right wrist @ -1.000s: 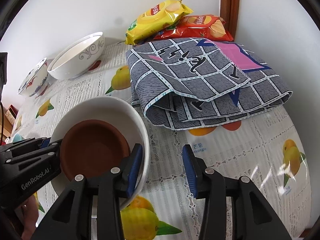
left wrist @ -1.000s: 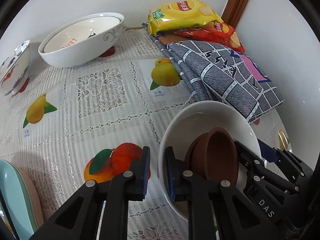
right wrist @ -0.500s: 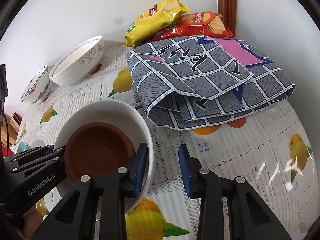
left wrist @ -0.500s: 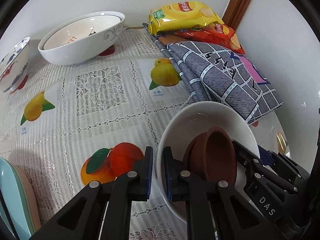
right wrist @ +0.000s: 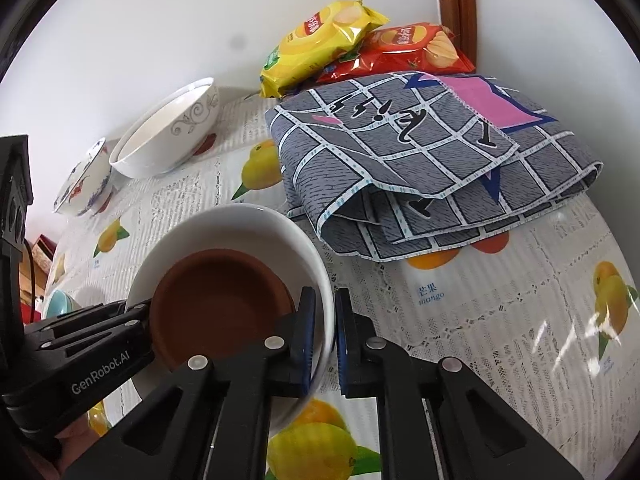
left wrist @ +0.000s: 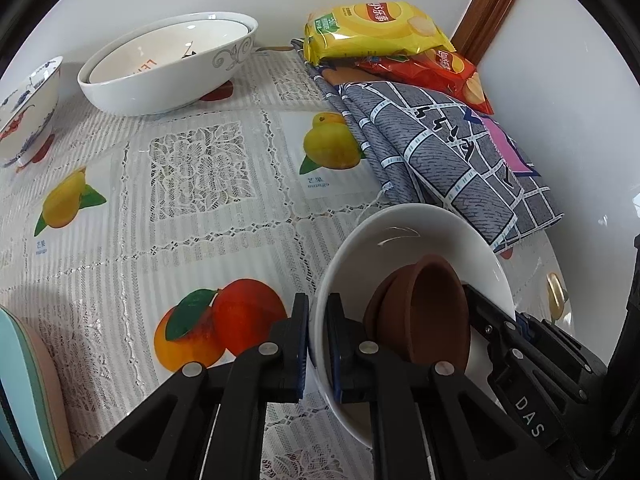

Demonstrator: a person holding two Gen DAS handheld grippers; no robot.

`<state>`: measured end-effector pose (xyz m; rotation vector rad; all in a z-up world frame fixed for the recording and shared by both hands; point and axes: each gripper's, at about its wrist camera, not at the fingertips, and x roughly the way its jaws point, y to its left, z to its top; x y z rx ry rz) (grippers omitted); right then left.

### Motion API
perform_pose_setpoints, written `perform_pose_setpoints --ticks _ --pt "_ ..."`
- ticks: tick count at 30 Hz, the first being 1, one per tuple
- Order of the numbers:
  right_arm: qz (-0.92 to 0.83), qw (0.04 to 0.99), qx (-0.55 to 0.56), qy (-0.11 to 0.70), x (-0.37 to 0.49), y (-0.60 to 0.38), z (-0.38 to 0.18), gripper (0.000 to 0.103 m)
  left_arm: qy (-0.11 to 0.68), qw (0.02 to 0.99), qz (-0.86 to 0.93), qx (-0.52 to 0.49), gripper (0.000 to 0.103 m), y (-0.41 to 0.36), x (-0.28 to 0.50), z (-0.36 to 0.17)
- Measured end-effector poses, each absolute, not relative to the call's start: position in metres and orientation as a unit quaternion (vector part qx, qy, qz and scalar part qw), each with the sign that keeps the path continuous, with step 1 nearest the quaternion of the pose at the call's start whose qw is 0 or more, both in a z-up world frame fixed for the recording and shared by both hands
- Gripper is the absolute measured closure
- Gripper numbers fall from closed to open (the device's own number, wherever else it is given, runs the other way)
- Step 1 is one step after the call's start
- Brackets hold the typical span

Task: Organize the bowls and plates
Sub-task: 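Lift the white bowl with both grippers and carry it toward the teal plate stack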

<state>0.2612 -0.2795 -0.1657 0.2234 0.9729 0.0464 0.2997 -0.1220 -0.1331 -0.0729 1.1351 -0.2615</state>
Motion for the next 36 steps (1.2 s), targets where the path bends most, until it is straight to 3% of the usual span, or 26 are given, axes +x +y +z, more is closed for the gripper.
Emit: perform_pose_setpoints --ticks 36 --pt "0.038 0.882 0.119 0.454 0.205 -0.230 -0.121 0.094 0.523 0.845 -0.103 -0.053 0.094 -0.063 0.232 -0.090"
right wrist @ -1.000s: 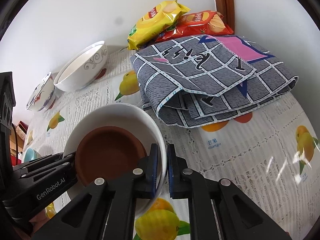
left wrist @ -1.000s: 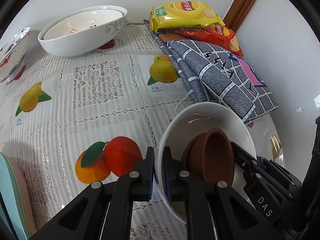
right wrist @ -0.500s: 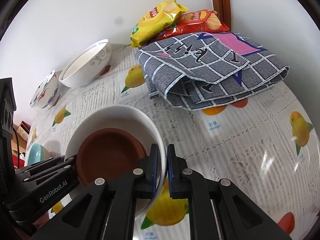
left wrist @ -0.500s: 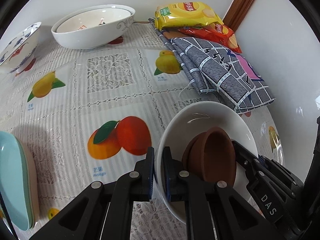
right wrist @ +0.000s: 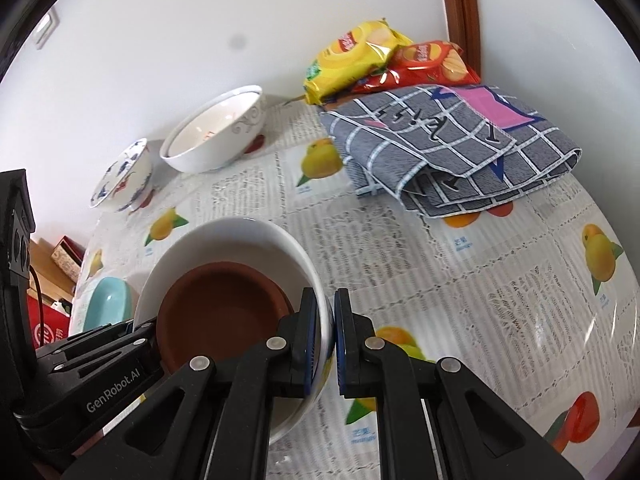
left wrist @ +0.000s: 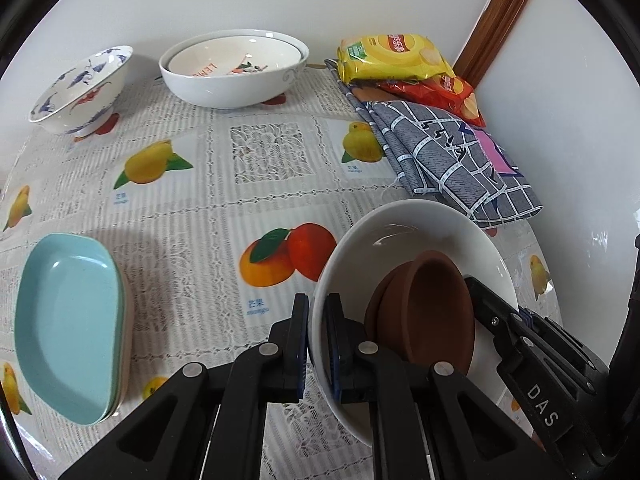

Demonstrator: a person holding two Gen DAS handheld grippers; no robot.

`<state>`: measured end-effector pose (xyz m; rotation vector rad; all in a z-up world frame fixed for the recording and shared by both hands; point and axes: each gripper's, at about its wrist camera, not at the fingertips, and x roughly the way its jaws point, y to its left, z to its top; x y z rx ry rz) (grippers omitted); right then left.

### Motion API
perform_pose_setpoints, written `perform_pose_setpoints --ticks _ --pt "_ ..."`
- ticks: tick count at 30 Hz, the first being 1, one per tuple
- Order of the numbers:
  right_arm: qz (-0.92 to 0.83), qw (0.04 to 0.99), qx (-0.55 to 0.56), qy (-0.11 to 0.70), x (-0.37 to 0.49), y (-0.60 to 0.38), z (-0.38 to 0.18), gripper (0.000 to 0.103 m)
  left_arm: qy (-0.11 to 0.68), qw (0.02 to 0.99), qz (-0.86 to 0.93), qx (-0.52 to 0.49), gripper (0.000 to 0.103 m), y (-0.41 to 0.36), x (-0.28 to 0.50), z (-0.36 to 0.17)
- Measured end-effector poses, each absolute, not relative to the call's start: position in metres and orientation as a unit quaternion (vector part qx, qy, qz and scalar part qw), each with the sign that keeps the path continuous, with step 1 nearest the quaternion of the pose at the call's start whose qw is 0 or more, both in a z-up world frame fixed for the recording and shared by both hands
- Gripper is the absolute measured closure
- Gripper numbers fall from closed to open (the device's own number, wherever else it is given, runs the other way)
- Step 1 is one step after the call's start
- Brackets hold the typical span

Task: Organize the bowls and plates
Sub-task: 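Lift the white bowl with both grippers and carry it toward the teal plate stack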

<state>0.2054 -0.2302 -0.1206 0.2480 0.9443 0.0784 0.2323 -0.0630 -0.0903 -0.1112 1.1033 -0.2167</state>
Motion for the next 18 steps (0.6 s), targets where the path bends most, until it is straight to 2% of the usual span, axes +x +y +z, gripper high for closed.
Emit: perform_pose_setpoints --ticks 18 --pt "0.057 0.893 0.110 0.433 0.185 -0.196 -0.090 0.094 0.499 0.860 -0.086 -0.058 0.094 -0.029 0.212 -0.060"
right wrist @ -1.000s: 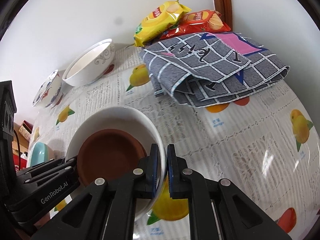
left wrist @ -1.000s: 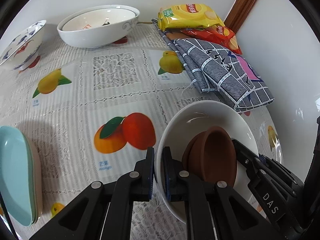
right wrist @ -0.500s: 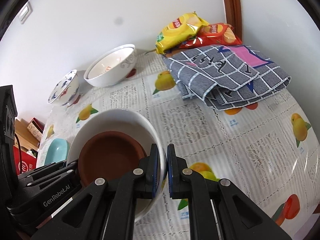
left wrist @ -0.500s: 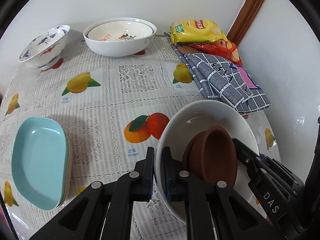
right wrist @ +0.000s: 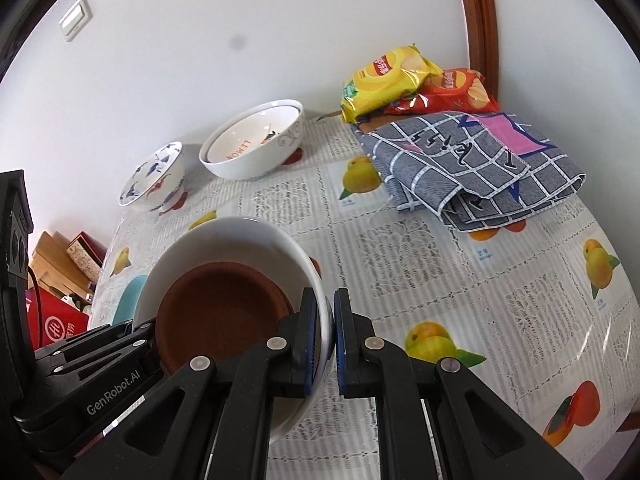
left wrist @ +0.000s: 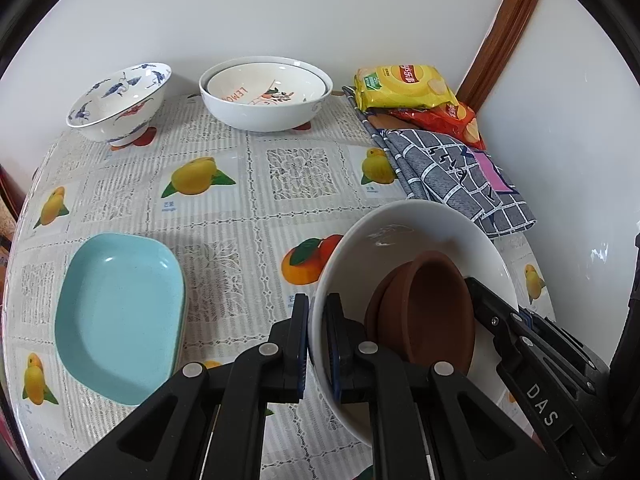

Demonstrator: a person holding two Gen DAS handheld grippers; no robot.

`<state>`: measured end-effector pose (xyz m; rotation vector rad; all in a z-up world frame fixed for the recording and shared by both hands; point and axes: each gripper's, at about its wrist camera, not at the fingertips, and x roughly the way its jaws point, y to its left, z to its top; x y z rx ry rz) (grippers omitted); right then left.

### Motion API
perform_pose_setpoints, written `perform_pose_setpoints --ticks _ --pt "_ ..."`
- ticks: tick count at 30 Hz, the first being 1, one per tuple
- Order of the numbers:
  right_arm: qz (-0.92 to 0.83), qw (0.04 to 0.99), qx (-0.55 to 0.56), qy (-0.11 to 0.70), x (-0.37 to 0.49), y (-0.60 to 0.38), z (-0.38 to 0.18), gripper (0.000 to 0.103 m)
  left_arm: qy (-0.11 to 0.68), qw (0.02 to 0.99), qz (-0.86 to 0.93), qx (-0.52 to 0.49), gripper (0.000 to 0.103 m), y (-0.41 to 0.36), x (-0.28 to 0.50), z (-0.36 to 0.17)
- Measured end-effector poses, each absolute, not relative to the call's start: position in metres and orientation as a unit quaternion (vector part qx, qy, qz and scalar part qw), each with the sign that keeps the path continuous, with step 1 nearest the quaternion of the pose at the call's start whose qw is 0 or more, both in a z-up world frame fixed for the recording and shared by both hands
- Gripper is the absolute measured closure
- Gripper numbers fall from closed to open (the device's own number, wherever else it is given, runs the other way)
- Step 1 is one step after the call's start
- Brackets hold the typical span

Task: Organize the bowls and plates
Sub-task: 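Lift the white bowl with both grippers and carry it toward the teal plate stack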

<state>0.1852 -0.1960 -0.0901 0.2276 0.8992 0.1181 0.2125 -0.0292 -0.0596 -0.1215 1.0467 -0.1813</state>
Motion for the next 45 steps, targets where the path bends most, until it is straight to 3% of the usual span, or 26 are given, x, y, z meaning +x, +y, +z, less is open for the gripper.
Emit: perform_pose_setpoints --ticks 45 --pt "0.109 0.890 0.101 0.431 0.190 -0.081 -0.090 0.094 0.493 0.865 -0.039 -0.083 0.094 0.089 0.202 -0.057"
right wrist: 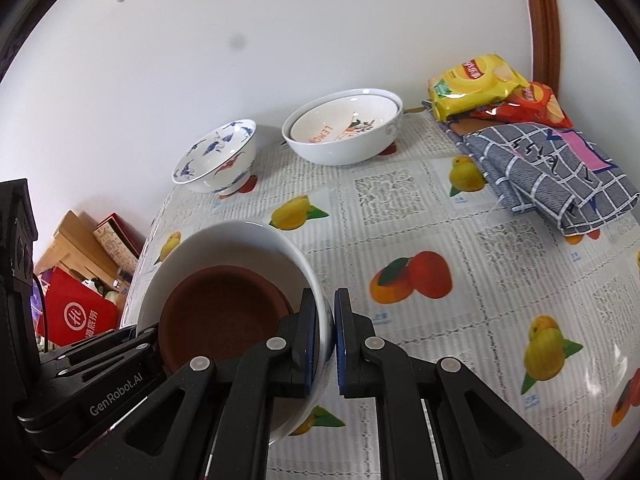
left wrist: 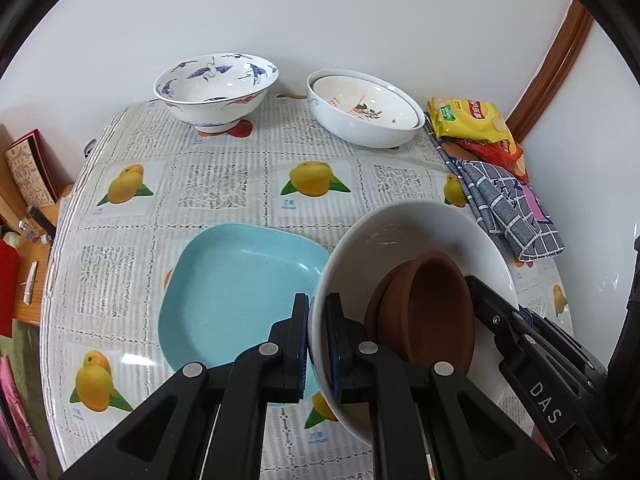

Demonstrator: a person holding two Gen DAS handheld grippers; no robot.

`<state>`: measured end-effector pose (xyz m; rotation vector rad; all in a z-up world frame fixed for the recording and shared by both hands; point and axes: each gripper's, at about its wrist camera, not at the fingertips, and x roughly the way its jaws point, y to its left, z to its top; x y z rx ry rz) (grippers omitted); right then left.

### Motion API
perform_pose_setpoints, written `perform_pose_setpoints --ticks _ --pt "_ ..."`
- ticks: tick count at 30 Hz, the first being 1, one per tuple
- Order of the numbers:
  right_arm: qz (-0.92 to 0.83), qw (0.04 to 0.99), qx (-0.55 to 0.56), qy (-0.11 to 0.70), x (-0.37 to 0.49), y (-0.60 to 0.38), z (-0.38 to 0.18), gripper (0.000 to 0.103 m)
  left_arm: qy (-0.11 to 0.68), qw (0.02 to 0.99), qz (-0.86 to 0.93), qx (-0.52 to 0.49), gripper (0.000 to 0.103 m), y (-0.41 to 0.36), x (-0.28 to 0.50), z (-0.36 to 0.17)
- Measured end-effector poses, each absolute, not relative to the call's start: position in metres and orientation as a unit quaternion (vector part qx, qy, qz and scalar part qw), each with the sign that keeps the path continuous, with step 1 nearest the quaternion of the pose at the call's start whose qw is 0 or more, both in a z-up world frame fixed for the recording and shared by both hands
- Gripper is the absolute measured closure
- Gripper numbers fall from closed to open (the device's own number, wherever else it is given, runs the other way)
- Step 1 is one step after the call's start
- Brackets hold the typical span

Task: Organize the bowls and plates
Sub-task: 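Lift the white bowl with both grippers and carry it toward the teal plate stack, then lower the white bowl onto the teal plate stack with both grippers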

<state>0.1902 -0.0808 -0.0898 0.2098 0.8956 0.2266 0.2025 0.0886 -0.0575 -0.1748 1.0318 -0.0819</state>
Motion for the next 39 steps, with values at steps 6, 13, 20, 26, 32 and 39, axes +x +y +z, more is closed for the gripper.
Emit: perform_pose_setpoints --ticks 6,13,20,26,32,39 --pt "0.119 0.888 0.100 0.432 0.194 -0.066 -0.091 0.094 0.492 0.866 -0.029 -0.085 0.094 0.103 0.204 -0.057" --pt "0.130 0.887 0.095 0.432 0.200 -0.049 -0.088 0.094 0.488 0.868 -0.021 -0.090 0.094 0.119 0.206 -0.053" --pt "0.143 0.887 0.088 0.431 0.206 -0.031 -0.086 0.094 0.486 0.868 -0.009 -0.100 0.094 0.137 0.207 -0.054" --pt "0.153 0.883 0.083 0.437 0.211 -0.016 -0.092 0.094 0.491 0.865 0.003 -0.107 0.094 0.152 0.208 -0.061" --pt "0.157 0.878 0.083 0.444 0.216 -0.007 -0.102 0.094 0.498 0.861 0.008 -0.107 0.094 0.159 0.212 -0.070" --pt "0.159 0.872 0.081 0.456 0.221 -0.003 -0.116 0.094 0.510 0.853 0.010 -0.106 0.094 0.163 0.215 -0.086"
